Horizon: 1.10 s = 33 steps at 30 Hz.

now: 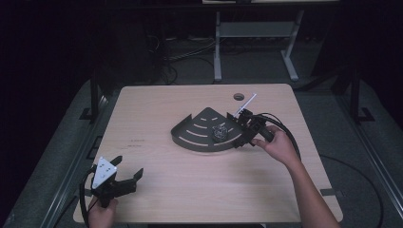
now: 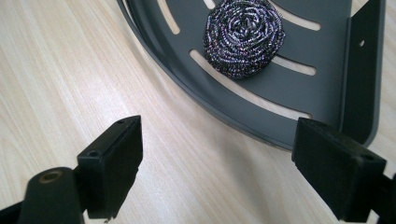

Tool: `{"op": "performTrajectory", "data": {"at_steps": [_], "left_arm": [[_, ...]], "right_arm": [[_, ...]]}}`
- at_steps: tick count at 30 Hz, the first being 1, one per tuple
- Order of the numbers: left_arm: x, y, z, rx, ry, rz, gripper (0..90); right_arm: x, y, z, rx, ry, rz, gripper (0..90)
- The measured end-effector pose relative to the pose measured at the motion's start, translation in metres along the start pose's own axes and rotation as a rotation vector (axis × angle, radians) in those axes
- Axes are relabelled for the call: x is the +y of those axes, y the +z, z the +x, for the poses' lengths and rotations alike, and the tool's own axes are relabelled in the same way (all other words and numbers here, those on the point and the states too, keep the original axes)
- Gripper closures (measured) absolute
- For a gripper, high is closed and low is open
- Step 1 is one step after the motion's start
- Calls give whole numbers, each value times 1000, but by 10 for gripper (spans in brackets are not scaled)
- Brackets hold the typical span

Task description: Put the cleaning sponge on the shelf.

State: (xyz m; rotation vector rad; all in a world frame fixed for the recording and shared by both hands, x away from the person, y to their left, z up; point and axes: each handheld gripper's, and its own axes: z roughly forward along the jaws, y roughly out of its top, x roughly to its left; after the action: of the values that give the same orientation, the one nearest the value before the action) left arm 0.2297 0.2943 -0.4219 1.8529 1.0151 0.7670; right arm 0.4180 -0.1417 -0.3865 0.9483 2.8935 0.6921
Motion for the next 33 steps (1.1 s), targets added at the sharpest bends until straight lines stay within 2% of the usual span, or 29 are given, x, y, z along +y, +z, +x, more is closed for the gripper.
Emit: {"op": "performTrajectory", "data": {"at_steps": [3, 13, 33], "left_arm": [[0, 0, 0, 1, 0, -1, 138], [-1, 0, 0, 0, 1, 2, 138], [0, 1, -2, -1, 5, 0, 137]], "right_arm": [[-4, -3, 2, 1, 2, -20, 160], [-17, -3, 3, -14, 4, -4, 159], [-49, 1, 4, 0, 34, -18, 159]]}}
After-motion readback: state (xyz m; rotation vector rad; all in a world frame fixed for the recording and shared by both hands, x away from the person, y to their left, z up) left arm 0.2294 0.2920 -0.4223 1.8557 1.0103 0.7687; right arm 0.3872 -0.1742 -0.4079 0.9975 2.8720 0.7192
